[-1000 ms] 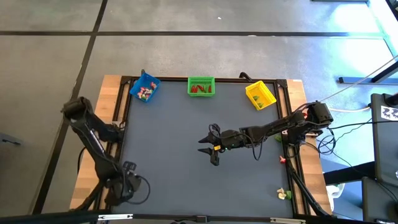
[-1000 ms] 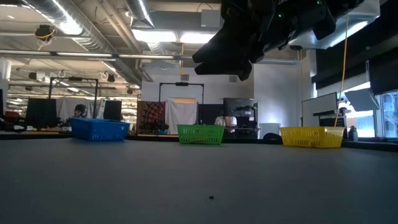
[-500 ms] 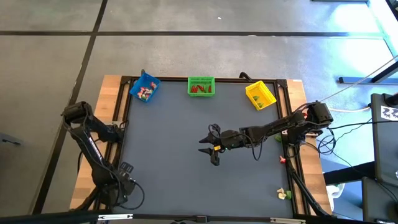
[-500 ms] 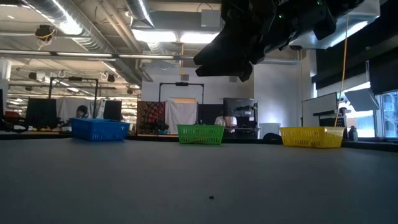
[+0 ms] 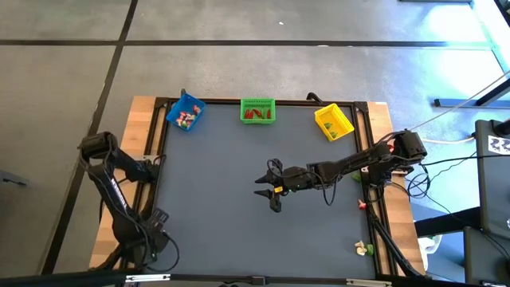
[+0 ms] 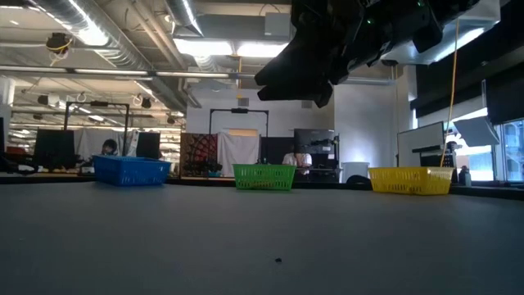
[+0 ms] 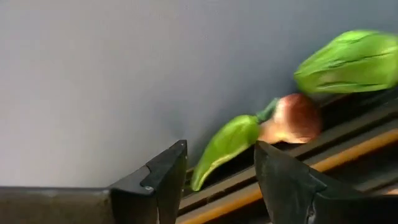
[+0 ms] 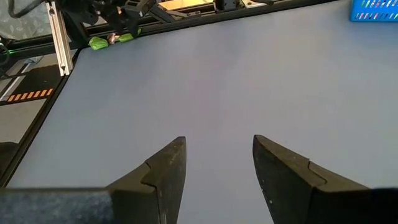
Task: Sort produce into baskets
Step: Put the green chili pepper into the green bin
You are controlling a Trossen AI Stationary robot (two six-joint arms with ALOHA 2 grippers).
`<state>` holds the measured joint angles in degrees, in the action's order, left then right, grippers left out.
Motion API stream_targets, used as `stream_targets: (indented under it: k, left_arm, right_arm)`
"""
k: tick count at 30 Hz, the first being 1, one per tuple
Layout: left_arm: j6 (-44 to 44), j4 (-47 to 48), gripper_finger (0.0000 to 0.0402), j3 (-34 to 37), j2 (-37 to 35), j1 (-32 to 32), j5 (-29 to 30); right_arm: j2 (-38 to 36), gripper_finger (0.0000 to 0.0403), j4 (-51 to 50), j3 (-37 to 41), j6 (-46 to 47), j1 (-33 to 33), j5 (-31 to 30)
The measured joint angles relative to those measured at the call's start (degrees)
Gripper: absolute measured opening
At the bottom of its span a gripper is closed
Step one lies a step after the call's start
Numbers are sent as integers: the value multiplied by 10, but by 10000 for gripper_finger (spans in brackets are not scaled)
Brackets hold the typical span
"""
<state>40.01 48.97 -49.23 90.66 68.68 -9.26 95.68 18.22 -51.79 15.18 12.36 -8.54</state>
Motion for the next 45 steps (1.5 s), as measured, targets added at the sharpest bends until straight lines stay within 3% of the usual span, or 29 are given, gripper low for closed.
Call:
stream_targets:
  k: [6, 18, 30, 34, 45]
  left_arm:
    - [4, -13, 156, 1, 25, 2, 8]
    - [36, -18, 57, 0, 34, 2, 7]
    - [105, -16, 57, 1, -7, -40, 15]
    - [131, -16, 58, 1, -52, -65, 74]
    - [170, -29, 58, 1, -178, -142, 344]
  right_arm:
    - [0, 186, -2, 0, 0, 0, 0]
    - [0, 186, -4, 0, 0, 0, 0]
    - [0, 186, -4, 0, 0, 0, 2]
    - [0, 186, -3, 0, 0, 0, 4]
    - [0, 192, 5, 0, 3, 0, 5]
